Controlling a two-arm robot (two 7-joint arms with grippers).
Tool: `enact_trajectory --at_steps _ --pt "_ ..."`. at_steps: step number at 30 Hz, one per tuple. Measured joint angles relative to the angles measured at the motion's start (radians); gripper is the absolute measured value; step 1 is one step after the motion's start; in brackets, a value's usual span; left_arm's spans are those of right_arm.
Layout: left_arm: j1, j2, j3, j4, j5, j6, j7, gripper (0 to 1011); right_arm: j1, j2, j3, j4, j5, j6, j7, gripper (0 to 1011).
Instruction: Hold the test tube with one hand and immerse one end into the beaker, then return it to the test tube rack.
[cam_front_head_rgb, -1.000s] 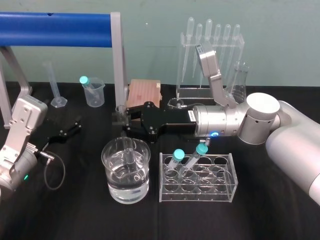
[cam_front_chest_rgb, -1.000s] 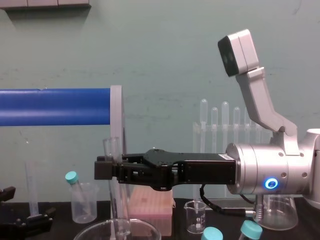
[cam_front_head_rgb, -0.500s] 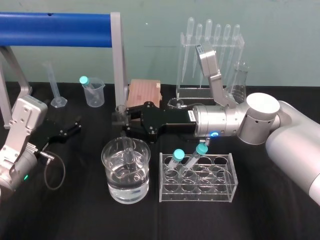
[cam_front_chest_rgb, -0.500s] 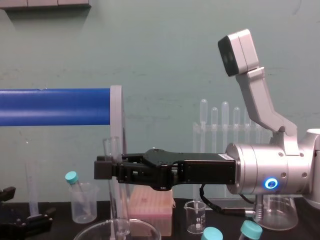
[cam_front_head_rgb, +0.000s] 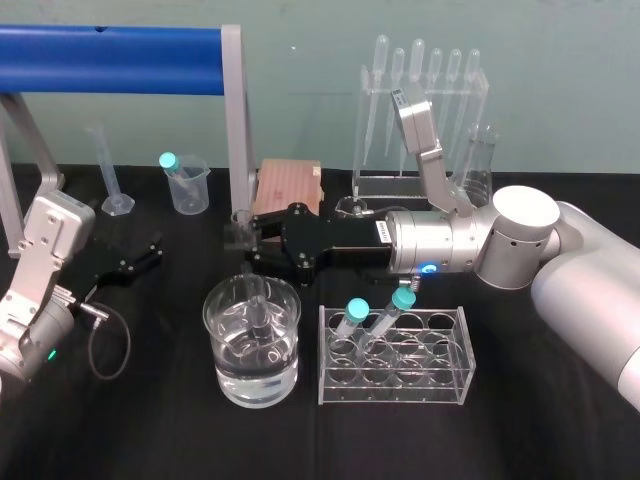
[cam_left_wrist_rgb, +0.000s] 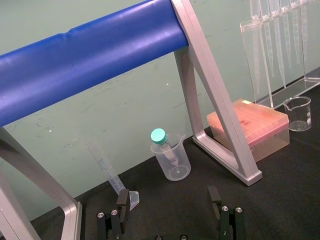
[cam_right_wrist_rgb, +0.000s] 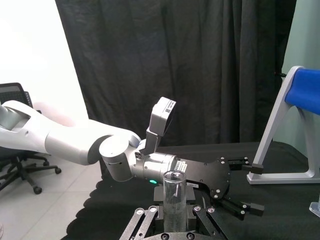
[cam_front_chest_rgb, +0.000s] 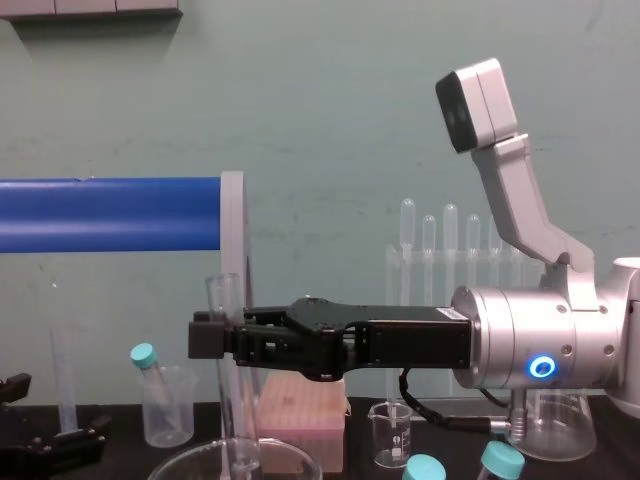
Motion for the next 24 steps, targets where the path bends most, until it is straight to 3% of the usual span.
enact_trajectory --at_steps 24 --pt "0.0 0.0 0.0 0.0 0.0 0.0 0.0 1000 0.0 0.0 0.0 0.0 0.0 0.0 0.0 249"
